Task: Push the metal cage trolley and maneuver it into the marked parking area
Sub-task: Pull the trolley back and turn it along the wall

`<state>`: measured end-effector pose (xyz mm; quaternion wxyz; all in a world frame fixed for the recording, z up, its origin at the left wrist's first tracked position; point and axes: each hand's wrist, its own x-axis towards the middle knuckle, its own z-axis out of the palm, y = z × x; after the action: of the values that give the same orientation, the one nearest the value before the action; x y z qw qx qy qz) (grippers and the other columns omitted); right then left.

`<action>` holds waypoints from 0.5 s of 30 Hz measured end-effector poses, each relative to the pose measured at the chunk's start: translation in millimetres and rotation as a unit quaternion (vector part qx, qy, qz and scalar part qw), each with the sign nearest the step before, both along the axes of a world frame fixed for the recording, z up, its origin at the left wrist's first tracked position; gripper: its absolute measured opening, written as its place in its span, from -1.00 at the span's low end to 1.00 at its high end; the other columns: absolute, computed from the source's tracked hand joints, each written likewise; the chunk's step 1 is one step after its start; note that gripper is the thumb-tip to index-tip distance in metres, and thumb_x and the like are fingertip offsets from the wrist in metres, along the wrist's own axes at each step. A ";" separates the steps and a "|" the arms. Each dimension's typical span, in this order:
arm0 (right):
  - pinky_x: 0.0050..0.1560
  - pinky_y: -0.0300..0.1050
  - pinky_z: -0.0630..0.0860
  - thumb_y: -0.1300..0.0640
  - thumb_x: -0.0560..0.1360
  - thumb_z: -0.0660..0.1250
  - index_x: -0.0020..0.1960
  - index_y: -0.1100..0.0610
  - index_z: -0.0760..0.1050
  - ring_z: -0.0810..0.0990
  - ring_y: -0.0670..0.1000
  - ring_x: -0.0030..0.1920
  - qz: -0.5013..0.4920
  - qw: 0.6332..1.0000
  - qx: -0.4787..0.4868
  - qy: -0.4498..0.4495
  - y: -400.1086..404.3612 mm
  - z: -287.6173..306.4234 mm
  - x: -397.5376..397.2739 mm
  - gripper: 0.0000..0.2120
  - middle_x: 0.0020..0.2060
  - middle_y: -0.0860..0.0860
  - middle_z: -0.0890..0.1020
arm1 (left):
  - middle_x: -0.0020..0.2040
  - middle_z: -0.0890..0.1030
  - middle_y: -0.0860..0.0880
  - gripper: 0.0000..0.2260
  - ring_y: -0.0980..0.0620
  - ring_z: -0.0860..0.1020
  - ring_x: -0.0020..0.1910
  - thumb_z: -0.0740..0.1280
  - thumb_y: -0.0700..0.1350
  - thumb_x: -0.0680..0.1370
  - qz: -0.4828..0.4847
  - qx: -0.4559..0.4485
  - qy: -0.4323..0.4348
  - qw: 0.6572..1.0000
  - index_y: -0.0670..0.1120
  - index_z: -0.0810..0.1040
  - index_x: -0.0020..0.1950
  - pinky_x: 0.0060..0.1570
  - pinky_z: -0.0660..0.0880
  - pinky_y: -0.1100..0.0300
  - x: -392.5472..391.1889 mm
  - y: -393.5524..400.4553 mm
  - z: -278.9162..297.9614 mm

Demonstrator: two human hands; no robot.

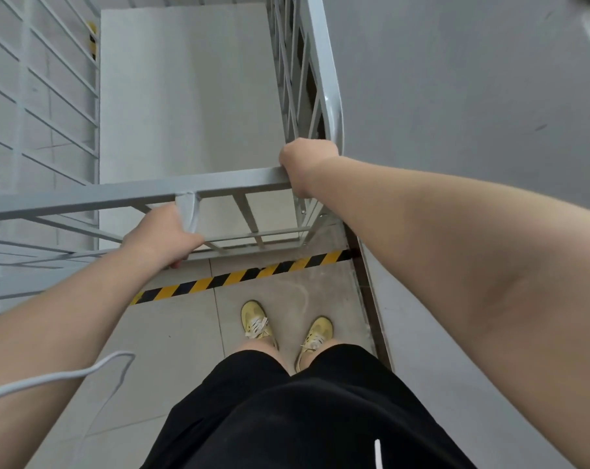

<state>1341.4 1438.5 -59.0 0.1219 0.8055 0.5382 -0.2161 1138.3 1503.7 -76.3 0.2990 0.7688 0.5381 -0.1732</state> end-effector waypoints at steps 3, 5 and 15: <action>-0.13 -0.06 0.40 0.38 0.48 0.23 0.19 0.18 0.50 0.59 0.18 0.07 -0.019 0.999 0.018 0.018 0.7 1.7 -19.5 -0.68 0.07 0.11 0.59 | -0.53 0.55 -0.16 -0.80 -0.12 0.53 -0.53 0.30 -0.22 0.42 -0.005 0.008 0.022 1.000 -0.19 0.43 -0.41 -0.24 0.60 -0.01 -14.9 8.5 2.6; -0.13 -0.07 0.40 0.39 0.48 0.22 0.20 0.18 0.50 0.59 0.16 0.08 -0.037 0.998 0.037 0.036 0.3 -0.1 -31.6 -0.67 0.07 0.11 0.59 | -0.50 0.60 -0.18 -0.84 -0.16 0.59 -0.47 0.31 -0.21 0.41 -0.006 0.010 0.043 0.999 -0.23 0.47 -0.37 -0.21 0.61 -0.05 -26.3 15.1 4.5; -0.13 -0.11 0.25 0.21 0.51 0.23 0.23 0.13 0.32 0.48 0.10 0.09 -0.004 0.981 0.166 0.095 -7.8 -39.1 -73.4 -0.70 0.12 0.04 0.49 | -0.18 0.66 -0.25 -0.66 -0.24 0.61 -0.10 0.46 0.00 0.32 0.044 0.111 0.163 0.979 -0.23 0.52 -0.09 -0.05 0.57 -0.09 -43.3 22.5 14.3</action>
<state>1268.0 1430.7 -98.2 -0.0664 0.7923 0.5726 -0.2001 1095.0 1526.2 -62.0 0.1274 0.7342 0.6289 -0.2218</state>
